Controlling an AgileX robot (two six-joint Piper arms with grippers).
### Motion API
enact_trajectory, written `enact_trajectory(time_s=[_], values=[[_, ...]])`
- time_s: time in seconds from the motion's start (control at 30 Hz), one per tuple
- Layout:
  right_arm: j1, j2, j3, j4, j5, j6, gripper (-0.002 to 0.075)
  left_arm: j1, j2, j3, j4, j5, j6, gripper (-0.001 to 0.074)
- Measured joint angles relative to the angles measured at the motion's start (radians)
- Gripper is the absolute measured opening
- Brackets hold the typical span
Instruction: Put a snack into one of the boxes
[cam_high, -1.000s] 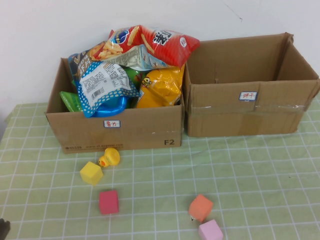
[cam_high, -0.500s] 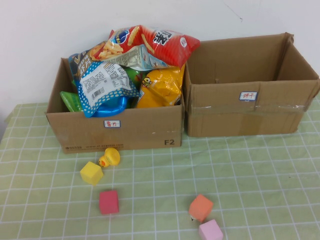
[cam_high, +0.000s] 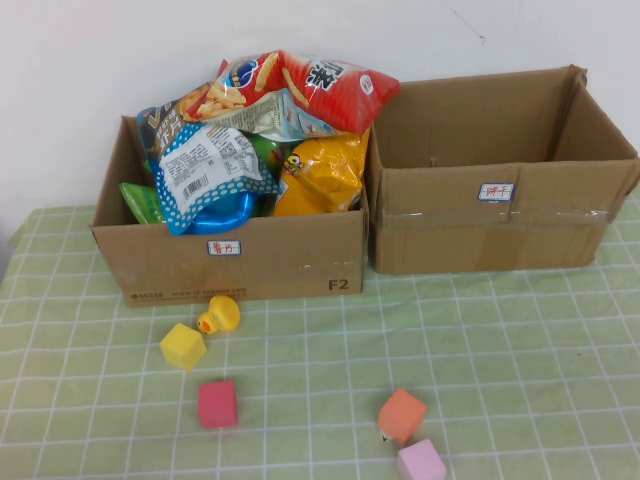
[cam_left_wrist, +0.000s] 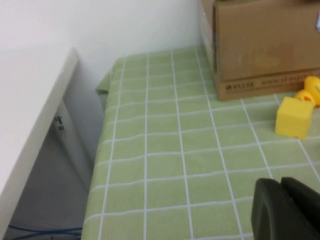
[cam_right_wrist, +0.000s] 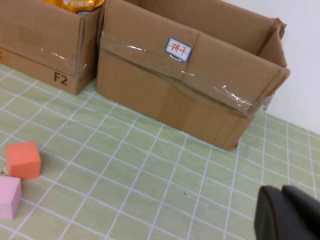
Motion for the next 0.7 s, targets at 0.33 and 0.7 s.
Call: enact_trajectory(time_s=[0.33,0.7], values=[[0.0,0.0,0.0,0.0,0.0,0.0,-0.0001,-0.084,-0.002,-0.003,-0.009,0.024,0.042,-0.0001],[0.0,0.0,0.0,0.0,0.0,0.0,-0.0001,-0.09,-0.004,-0.006,-0.009,0.031,-0.091,-0.0001]])
